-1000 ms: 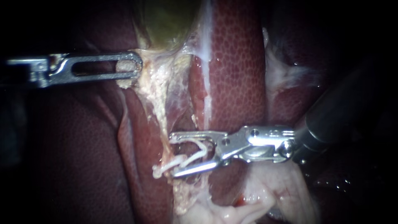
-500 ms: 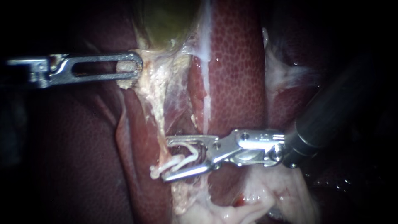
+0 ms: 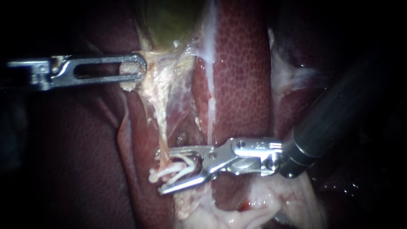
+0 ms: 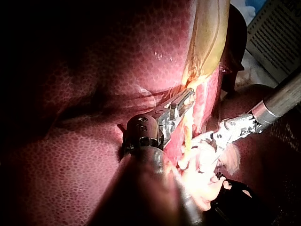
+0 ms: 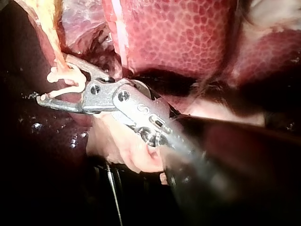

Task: Clipping second clip left tube

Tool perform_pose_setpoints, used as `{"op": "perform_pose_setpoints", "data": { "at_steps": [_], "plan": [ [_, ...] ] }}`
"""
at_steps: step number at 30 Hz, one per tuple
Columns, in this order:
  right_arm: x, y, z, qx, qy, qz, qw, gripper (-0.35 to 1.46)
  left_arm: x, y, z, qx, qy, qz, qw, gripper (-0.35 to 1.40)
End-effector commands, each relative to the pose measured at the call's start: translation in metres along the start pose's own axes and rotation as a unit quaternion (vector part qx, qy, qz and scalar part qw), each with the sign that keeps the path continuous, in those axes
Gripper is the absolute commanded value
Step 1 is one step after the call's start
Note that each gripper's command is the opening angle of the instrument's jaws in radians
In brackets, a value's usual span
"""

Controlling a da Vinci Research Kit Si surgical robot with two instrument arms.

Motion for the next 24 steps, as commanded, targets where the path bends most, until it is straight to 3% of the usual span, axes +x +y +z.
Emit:
{"op": "perform_pose_setpoints", "data": {
  "at_steps": [1,24],
  "plan": [
    [0.0002,-0.0001,0.0001,0.003,0.002,0.002,1.0,0.6,0.0,0.0,0.0001,0.0,0.0,0.0,1.0,-0.35],
    [0.0001,0.0006,0.0019,0.005,0.004,0.005,1.0,0.56,0.0003,-0.0003,0.0005,-0.002,-0.002,0.0,1.0,-0.35]
  ]
}}
